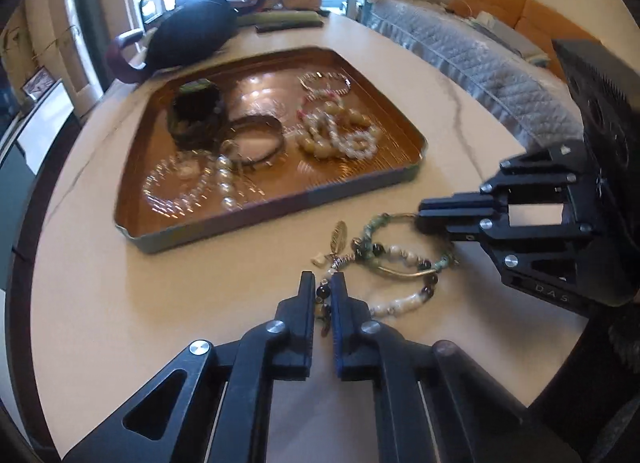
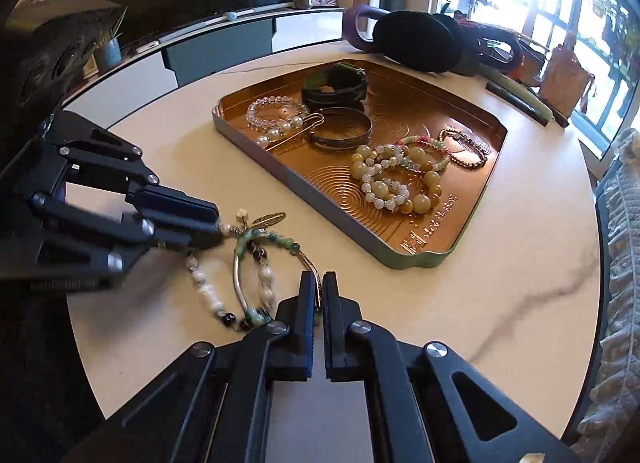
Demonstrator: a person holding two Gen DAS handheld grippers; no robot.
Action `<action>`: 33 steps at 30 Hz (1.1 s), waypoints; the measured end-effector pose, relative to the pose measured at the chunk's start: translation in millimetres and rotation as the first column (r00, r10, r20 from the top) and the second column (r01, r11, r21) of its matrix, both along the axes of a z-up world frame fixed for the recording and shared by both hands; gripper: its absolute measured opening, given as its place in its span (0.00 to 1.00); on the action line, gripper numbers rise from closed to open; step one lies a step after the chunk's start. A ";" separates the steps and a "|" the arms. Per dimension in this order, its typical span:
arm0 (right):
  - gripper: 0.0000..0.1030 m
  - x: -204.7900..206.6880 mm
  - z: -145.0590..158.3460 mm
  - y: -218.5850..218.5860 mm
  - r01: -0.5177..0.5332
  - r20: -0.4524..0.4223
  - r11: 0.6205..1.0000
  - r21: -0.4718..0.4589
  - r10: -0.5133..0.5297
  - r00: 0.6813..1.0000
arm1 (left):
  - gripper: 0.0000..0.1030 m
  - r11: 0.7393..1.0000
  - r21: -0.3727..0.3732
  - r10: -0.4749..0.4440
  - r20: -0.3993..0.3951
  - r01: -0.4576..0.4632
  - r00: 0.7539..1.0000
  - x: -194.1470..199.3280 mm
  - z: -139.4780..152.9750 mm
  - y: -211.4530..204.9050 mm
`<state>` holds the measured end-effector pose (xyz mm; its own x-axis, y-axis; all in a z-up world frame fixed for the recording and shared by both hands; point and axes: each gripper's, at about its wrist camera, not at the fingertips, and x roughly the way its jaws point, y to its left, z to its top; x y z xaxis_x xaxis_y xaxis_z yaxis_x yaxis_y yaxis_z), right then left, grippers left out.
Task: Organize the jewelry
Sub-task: 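Grasp the black-and-white bead bracelet with left tool while right tool grasps the green-bead bangle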
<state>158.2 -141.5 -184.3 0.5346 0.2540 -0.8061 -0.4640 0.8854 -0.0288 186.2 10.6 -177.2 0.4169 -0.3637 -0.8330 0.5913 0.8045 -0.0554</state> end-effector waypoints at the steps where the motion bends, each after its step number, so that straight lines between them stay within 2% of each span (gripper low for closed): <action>1: 0.02 -0.7 2.6 -1.7 0.004 0.009 1.000 0.005 -0.004 1.000 | 0.04 1.000 -0.006 0.005 0.015 -0.005 1.000 -0.2 4.2 2.0; 7: 0.02 -7.5 31.2 -7.4 0.016 0.104 0.999 0.044 -0.020 0.994 | 0.04 0.999 -0.019 0.036 0.059 -0.034 0.998 -0.7 16.0 12.0; 12: 0.02 -12.5 42.9 -8.0 0.022 0.155 0.999 0.047 -0.029 0.988 | 0.03 0.998 -0.046 0.049 0.058 -0.046 0.997 1.4 19.9 19.2; 16: 0.02 -11.8 44.4 -8.9 0.018 0.150 0.998 0.060 -0.027 0.988 | 0.03 0.996 -0.080 0.036 0.059 -0.031 0.998 -2.0 23.2 19.6; 19: 0.02 -11.1 41.6 -7.7 0.014 0.134 0.998 0.059 -0.022 0.991 | 0.04 0.997 -0.063 0.038 0.033 -0.036 0.999 -1.5 15.9 15.3; 22: 0.02 -13.7 40.7 -5.6 0.001 0.142 0.999 0.046 -0.007 0.990 | 0.04 0.999 -0.051 0.011 0.058 -0.008 0.998 -6.2 18.0 9.5; 25: 0.02 -14.3 42.4 -6.4 -0.002 0.146 0.998 0.055 -0.006 0.989 | 0.06 0.999 -0.046 -0.009 0.008 0.010 1.000 -3.4 9.3 4.1; 26: 0.02 -12.7 42.0 -7.0 -0.003 0.138 0.998 0.059 -0.005 0.990 | 0.09 0.999 -0.033 -0.004 0.007 0.004 1.000 -3.2 7.5 2.3; 28: 0.02 -9.6 38.6 -7.4 0.001 0.123 0.998 0.059 -0.008 0.992 | 0.27 1.000 -0.006 -0.002 0.006 0.002 1.000 -3.5 3.7 -3.6; 29: 0.02 -7.9 35.0 -7.2 0.001 0.105 0.998 0.056 -0.007 0.994 | 0.45 1.000 -0.016 -0.015 -0.002 0.015 1.000 -4.6 2.3 -5.7; 30: 0.02 -5.4 29.6 -6.8 0.001 0.083 0.999 0.050 -0.005 0.997 | 0.55 0.999 -0.021 -0.027 -0.003 0.027 1.000 -6.6 1.8 -8.4; 33: 0.02 0.3 15.9 -7.6 0.014 0.037 1.000 0.028 -0.015 0.999 | 0.56 0.997 -0.013 -0.081 0.014 0.081 0.997 -14.6 1.8 -18.1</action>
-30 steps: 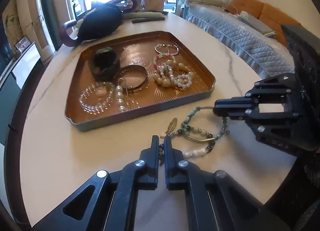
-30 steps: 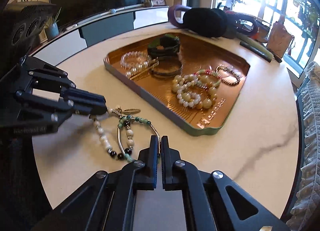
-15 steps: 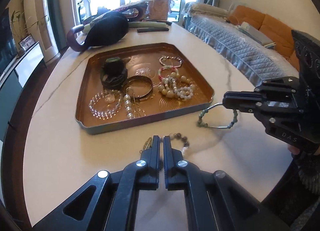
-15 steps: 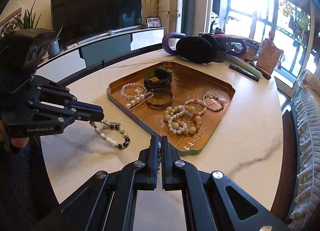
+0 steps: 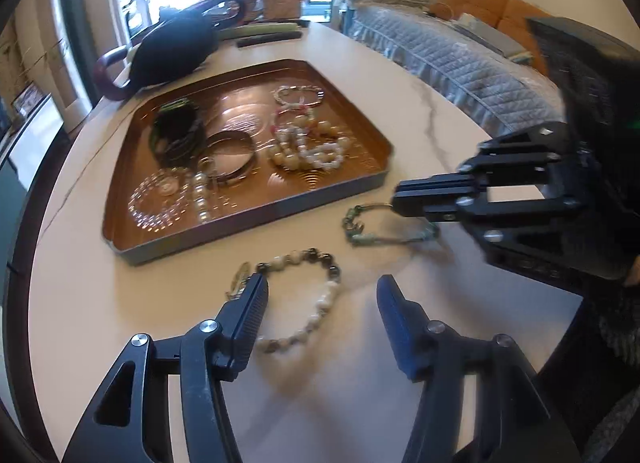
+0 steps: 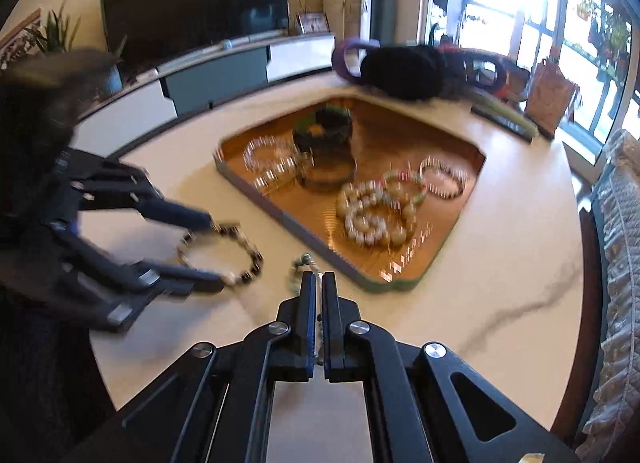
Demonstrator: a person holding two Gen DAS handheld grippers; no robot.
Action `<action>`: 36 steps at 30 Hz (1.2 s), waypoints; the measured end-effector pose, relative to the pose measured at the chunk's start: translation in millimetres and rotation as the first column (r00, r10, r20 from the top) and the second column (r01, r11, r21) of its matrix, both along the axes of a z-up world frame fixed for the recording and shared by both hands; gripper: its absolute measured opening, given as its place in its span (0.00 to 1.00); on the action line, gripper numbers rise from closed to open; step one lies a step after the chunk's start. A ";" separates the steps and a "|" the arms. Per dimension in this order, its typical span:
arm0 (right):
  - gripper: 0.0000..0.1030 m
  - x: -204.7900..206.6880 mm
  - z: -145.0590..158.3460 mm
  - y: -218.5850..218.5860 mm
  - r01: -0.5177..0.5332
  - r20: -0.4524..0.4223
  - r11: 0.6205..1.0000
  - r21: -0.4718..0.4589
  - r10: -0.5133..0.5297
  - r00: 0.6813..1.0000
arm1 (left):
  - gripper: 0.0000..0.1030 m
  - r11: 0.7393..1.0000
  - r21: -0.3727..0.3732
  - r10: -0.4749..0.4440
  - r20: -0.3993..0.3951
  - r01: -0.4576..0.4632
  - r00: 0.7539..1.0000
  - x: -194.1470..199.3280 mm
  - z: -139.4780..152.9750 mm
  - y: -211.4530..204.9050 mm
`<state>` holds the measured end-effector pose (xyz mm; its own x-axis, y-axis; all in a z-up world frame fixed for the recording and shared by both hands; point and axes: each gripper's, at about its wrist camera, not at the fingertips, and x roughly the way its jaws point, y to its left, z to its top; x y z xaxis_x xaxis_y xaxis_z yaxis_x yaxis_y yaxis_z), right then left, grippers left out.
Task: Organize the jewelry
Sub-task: 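Grasp the black-and-white bead bracelet with left tool while right tool grasps the green-bead bangle, then lift both held bracelets and carry them over the copper tray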
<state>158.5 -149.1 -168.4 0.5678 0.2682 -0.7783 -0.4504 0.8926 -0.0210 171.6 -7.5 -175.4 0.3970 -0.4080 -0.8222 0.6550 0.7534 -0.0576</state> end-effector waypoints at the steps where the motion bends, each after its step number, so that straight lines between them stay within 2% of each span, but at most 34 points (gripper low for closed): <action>1: 0.02 1.0 -2.6 -1.0 0.003 -0.008 1.000 -0.001 -0.003 1.000 | 0.56 1.000 0.007 -0.019 -0.003 0.019 1.000 -1.7 -1.6 -3.8; 5: 0.02 5.1 -7.5 -5.5 0.019 -0.025 1.000 0.010 -0.019 1.000 | 0.56 0.996 0.059 -0.061 -0.023 0.063 0.998 -5.1 -15.4 -17.3; 7: 0.04 8.5 -9.1 -11.3 0.036 -0.041 0.998 0.043 -0.034 0.999 | 0.52 0.995 0.062 -0.074 -0.014 0.075 0.997 -6.1 -17.0 -20.1; 8: 0.08 10.0 -9.4 -13.3 0.042 -0.048 0.998 0.053 -0.040 0.998 | 0.38 0.995 0.054 -0.085 -0.016 0.086 0.996 -6.8 -16.3 -21.2; 9: 0.12 11.0 -9.3 -14.9 0.045 -0.051 0.997 0.059 -0.042 0.998 | 0.16 0.995 0.055 -0.085 -0.010 0.086 0.996 -6.9 -15.7 -21.4; 10: 0.15 11.4 -8.6 -15.3 0.039 -0.047 0.997 0.063 -0.037 0.998 | 0.08 0.995 0.050 -0.082 -0.017 0.083 0.996 -5.0 -15.6 -20.3; 12: 0.27 11.5 -6.4 -14.4 0.032 -0.028 0.998 0.062 -0.030 0.999 | 0.09 0.997 0.030 -0.066 -0.043 0.067 0.997 0.2 -16.1 -16.2; 14: 0.30 14.1 -8.4 -12.6 0.031 -0.032 0.999 0.044 -0.029 0.999 | 0.09 0.998 0.034 -0.042 -0.043 0.044 0.998 4.7 -16.0 -12.5; 16: 0.32 18.4 -18.3 -10.9 0.024 -0.079 1.000 0.019 -0.022 0.997 | 0.09 0.999 0.031 -0.023 -0.044 0.025 0.999 7.7 -15.9 -9.2; 17: 0.30 16.8 -17.7 -9.4 0.013 -0.058 1.000 0.007 -0.013 0.998 | 0.08 0.999 0.032 -0.019 -0.044 0.020 0.999 7.3 -16.1 -8.1; 18: 0.23 16.0 -18.2 -6.1 0.003 -0.050 1.000 -0.024 -0.004 0.999 | 0.08 0.999 0.032 -0.016 -0.043 0.018 0.999 7.3 -16.0 -7.3; 19: 0.15 15.2 -18.7 -4.2 -0.010 -0.045 0.999 -0.035 0.009 0.999 | 0.08 0.999 0.029 -0.012 -0.039 0.014 0.999 7.3 -15.1 -6.6; 20: 0.02 15.4 -19.3 -3.1 -0.008 -0.044 0.999 -0.043 0.006 0.999 | 0.08 1.000 0.023 -0.009 -0.035 0.010 0.999 7.4 -13.5 -6.1; 23: 0.02 14.0 -18.4 -0.2 0.006 -0.024 0.997 -0.076 -0.008 1.000 | 0.08 1.000 0.012 -0.007 -0.012 0.007 1.000 5.8 -6.0 -4.0; 29: 0.02 0.5 5.9 2.0 -0.010 0.067 0.999 -0.034 0.012 0.998 | 0.08 0.999 -0.037 -0.003 0.020 0.004 1.000 4.1 12.7 -3.9; 36: 0.02 -11.5 27.7 0.3 -0.003 0.126 1.000 -0.001 0.003 0.992 | 0.08 0.995 -0.099 0.029 0.075 -0.022 0.997 1.2 38.9 2.6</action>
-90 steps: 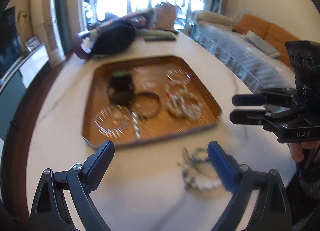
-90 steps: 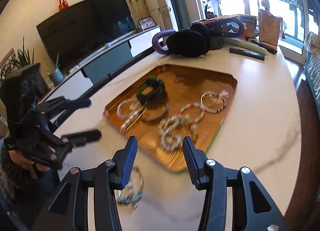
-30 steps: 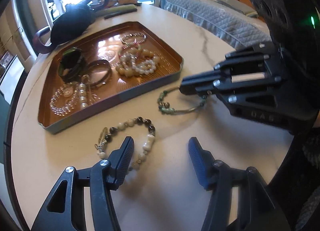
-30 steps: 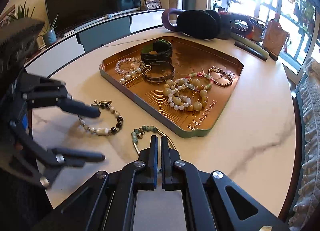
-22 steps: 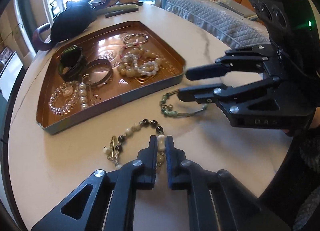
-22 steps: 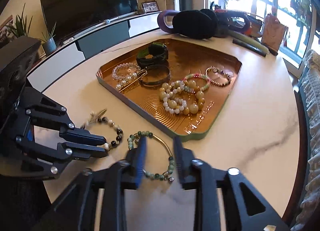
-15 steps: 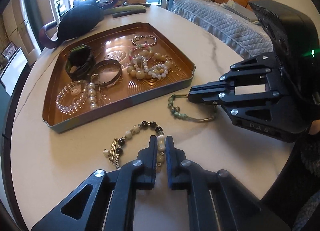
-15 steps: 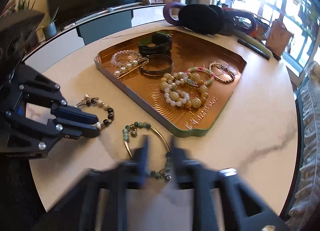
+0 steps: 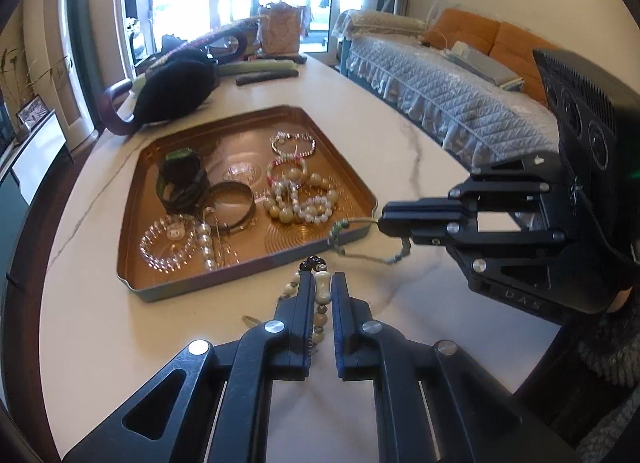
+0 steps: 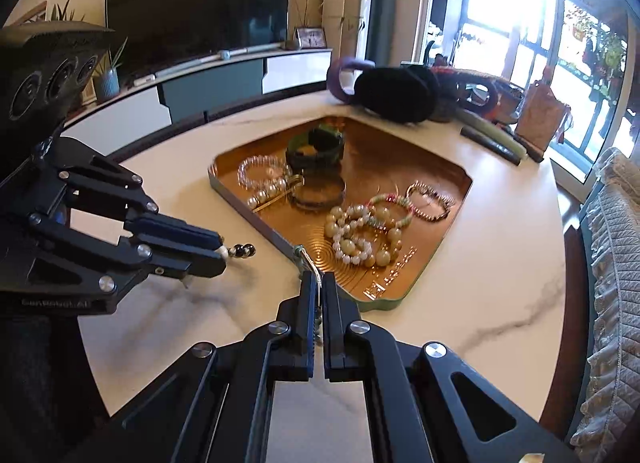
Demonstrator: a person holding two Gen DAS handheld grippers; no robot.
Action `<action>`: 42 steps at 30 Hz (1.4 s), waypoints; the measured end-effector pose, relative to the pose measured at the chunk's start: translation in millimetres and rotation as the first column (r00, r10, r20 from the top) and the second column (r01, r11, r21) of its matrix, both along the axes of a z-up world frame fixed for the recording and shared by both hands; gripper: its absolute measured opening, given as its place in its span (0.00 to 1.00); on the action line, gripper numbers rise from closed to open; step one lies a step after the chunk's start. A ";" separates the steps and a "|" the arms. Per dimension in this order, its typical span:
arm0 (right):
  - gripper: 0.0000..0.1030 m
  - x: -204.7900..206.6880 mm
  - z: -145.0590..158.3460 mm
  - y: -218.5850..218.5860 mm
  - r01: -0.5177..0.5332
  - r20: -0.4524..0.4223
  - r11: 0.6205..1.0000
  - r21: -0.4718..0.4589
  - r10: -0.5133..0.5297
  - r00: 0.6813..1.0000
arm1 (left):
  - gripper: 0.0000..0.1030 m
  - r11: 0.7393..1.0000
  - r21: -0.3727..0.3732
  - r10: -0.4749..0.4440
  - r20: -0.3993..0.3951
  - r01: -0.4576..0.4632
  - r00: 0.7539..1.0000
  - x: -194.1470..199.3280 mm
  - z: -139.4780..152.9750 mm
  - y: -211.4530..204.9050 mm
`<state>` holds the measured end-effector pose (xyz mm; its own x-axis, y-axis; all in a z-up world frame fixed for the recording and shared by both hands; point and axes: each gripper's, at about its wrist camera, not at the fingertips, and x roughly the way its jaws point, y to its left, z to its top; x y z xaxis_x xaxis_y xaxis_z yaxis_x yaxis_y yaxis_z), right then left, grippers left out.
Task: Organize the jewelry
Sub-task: 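Lift both held bracelets and carry them over the copper tray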
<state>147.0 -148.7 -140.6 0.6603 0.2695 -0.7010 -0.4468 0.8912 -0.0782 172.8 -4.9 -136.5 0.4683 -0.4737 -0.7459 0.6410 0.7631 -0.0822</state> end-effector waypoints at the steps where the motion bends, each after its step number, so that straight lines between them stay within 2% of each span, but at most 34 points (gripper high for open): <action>1: 0.02 -1.6 2.6 -0.2 -0.001 0.006 1.000 0.007 0.001 1.000 | 0.08 1.000 -0.011 0.006 0.010 -0.006 1.000 -0.8 4.2 1.4; 5: 0.02 -4.9 10.8 -1.4 0.003 0.027 1.000 0.026 -0.004 1.000 | 0.08 0.999 -0.041 0.023 0.048 -0.021 0.999 -3.2 16.6 5.7; 13: 0.02 -11.8 31.8 0.5 -0.020 0.058 0.998 0.064 0.016 0.998 | 0.08 0.998 -0.049 0.051 0.081 -0.047 0.995 -12.5 25.7 8.9; 19: 0.02 -15.3 60.9 -0.8 -0.031 0.122 0.996 0.085 0.021 0.992 | 0.08 0.993 -0.090 0.085 0.126 -0.074 0.988 -11.4 46.5 15.6; 26: 0.00 3.2 100.0 -11.6 -0.013 0.192 0.994 0.107 -0.008 0.981 | 0.08 0.980 -0.161 0.149 0.196 -0.118 0.969 20.8 90.9 31.0; 32: 0.00 39.3 118.9 -10.6 -0.012 0.228 0.995 0.098 -0.011 0.974 | 0.08 0.973 -0.189 0.170 0.214 -0.130 0.962 68.7 105.0 26.5; 35: 0.00 53.9 104.5 -15.3 -0.012 0.168 0.993 0.117 -0.008 0.986 | 0.08 0.970 -0.195 0.178 0.183 -0.141 0.967 91.7 95.4 24.3; 37: 0.00 60.1 74.8 -23.4 -0.018 0.062 0.991 0.130 0.010 0.998 | 0.08 0.969 -0.195 0.183 0.149 -0.152 0.972 106.7 83.3 24.2; 38: 0.02 59.8 62.5 -28.8 -0.005 0.031 0.991 0.134 0.001 1.000 | 0.08 0.968 -0.196 0.186 0.132 -0.158 0.974 110.2 77.1 25.5; 39: 0.09 59.2 42.7 -36.6 0.020 -0.029 0.990 0.141 -0.016 0.999 | 0.08 0.968 -0.198 0.183 0.120 -0.157 0.976 111.9 72.6 26.8; 42: 0.15 54.7 -1.5 -56.6 0.084 -0.181 0.985 0.150 -0.056 0.982 | 0.08 0.971 -0.186 0.170 0.096 -0.150 0.981 110.0 58.9 28.9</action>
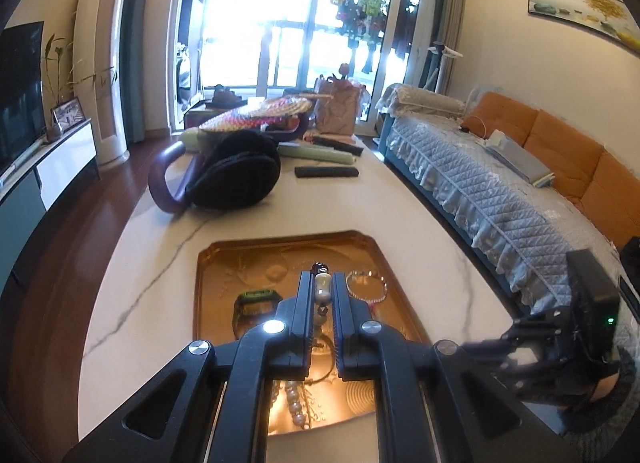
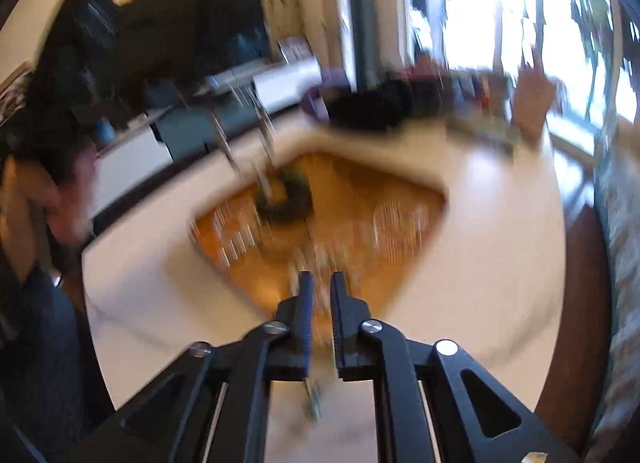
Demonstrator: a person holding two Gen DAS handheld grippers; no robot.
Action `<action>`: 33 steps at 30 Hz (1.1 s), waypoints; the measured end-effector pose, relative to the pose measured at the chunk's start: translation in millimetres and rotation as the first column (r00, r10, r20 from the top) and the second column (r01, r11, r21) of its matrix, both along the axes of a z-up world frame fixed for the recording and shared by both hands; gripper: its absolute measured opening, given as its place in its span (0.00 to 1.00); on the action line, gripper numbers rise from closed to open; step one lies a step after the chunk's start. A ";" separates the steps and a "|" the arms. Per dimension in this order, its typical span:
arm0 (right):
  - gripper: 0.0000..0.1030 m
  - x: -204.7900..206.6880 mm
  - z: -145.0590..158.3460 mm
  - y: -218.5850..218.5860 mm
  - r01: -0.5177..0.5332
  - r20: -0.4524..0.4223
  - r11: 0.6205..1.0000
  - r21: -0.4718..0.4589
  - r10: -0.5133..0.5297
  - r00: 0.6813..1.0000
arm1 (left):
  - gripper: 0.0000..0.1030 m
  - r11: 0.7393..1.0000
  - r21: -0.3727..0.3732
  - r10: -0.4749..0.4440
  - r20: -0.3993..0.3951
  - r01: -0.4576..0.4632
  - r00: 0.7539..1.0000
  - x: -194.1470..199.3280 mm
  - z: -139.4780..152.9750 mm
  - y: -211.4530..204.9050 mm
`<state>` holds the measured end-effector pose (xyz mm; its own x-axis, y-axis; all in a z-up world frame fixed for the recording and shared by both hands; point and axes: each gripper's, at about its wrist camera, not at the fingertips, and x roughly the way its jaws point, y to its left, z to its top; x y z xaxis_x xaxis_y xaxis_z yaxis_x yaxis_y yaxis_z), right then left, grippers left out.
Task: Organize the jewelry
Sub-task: 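Lift both held bracelets and carry them over the copper tray, then open both tools to drop the bracelets into the tray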
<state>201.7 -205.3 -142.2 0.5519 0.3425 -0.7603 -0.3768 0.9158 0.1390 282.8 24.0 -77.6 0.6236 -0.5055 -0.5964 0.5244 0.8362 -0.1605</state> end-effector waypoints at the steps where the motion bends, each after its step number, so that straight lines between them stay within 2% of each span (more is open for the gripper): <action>1: 0.15 -1.7 -11.1 -5.2 0.011 -0.047 1.000 0.018 -0.010 0.999 | 0.08 1.000 0.002 -0.005 -0.007 0.005 1.000 -2.1 -3.5 0.5; 3: 0.15 -2.5 -22.2 -7.2 0.004 -0.092 1.000 0.022 -0.002 0.996 | 0.08 1.000 0.010 -0.012 -0.020 0.012 1.000 -6.0 -8.9 1.0; 8: 0.16 2.4 -36.5 -0.6 -0.028 -0.135 0.999 0.019 0.031 0.990 | 0.08 0.999 0.019 -0.026 -0.028 0.027 0.999 -17.3 -11.3 1.8; 11: 0.04 -2.6 -41.2 6.7 -0.039 -0.142 0.999 -0.020 0.036 0.989 | 0.08 0.999 0.023 -0.032 -0.022 0.033 0.999 -23.9 -8.8 2.9; 14: 0.04 -9.7 -22.2 5.1 -0.014 -0.057 1.000 -0.022 0.012 0.998 | 0.08 0.999 0.017 -0.034 -0.015 0.035 0.999 -31.1 -4.6 4.1; 16: 0.03 -15.6 1.0 5.9 -0.005 0.023 1.000 -0.011 0.005 1.000 | 0.08 0.999 0.015 -0.034 -0.003 0.034 0.999 -36.3 -0.3 3.7; 21: 0.03 -18.2 50.9 20.3 0.002 0.178 0.999 -0.033 0.003 0.984 | 0.08 0.999 -0.001 -0.035 0.024 0.035 0.999 -38.8 10.7 0.6; 26: 0.03 -8.8 85.0 38.8 0.010 0.262 0.999 -0.034 0.000 0.965 | 0.08 1.000 -0.019 -0.007 0.030 0.007 1.000 -29.4 14.5 0.2; 29: 0.03 1.4 95.1 47.7 0.020 0.293 1.000 -0.015 -0.015 0.956 | 0.08 0.999 -0.030 0.015 0.030 -0.014 0.999 -18.0 15.1 1.0; 33: 0.03 19.6 101.4 55.7 0.040 0.328 0.999 -0.015 -0.033 0.944 | 0.08 0.996 -0.081 0.044 0.029 -0.041 0.999 3.3 19.7 1.8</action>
